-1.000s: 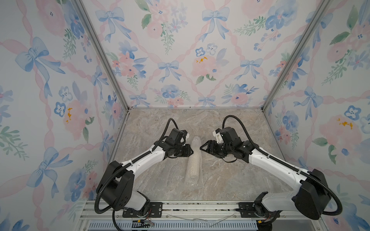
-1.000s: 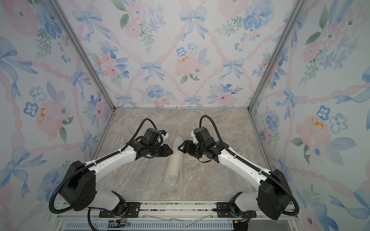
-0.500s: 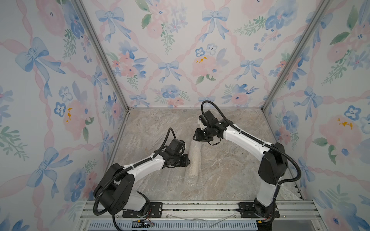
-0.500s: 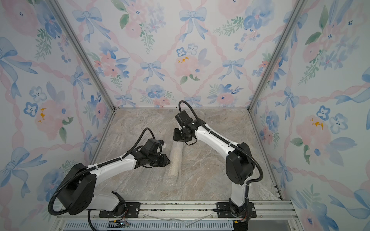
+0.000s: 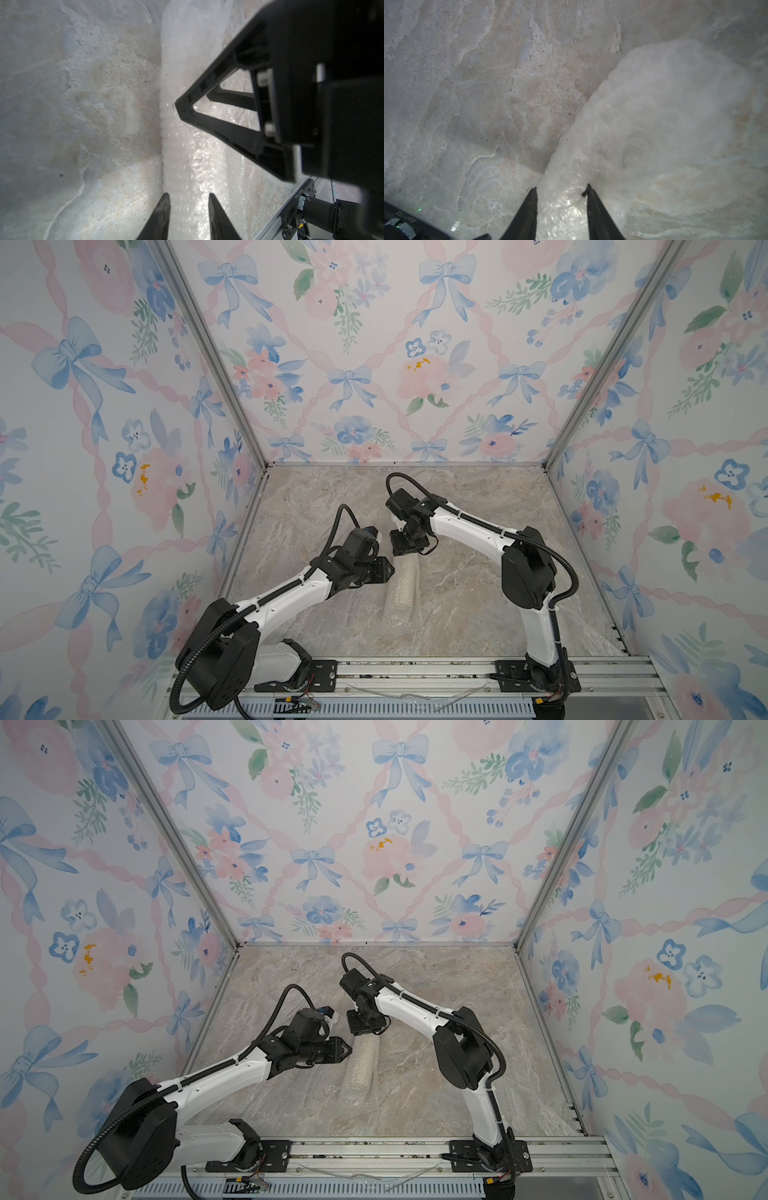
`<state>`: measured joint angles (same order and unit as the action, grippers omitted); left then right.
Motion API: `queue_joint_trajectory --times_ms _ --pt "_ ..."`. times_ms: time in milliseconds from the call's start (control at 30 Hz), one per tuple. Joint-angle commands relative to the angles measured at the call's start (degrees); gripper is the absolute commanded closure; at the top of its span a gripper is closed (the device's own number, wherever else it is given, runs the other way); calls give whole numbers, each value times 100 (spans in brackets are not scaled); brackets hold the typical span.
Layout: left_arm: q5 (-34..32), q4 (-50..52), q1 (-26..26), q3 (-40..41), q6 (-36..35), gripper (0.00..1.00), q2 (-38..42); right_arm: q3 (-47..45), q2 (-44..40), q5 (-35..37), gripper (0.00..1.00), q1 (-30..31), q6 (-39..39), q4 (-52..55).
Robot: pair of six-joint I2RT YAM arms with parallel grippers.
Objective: Unwrap the vase from the bubble wrap
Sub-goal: Adjust the bubble wrap at the center of the board.
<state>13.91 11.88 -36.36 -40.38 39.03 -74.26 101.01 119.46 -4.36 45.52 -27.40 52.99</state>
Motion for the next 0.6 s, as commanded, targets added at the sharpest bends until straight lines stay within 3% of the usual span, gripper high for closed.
queue_joint_trajectory --times_ms 0,567 --pt "22 12 -111 -360 -173 67 -270 -590 -475 286 63 -41 -27 253" --pt "691 42 -736 -1174 -315 67 -1366 -3196 -2215 78 62 -420 -560 -526"
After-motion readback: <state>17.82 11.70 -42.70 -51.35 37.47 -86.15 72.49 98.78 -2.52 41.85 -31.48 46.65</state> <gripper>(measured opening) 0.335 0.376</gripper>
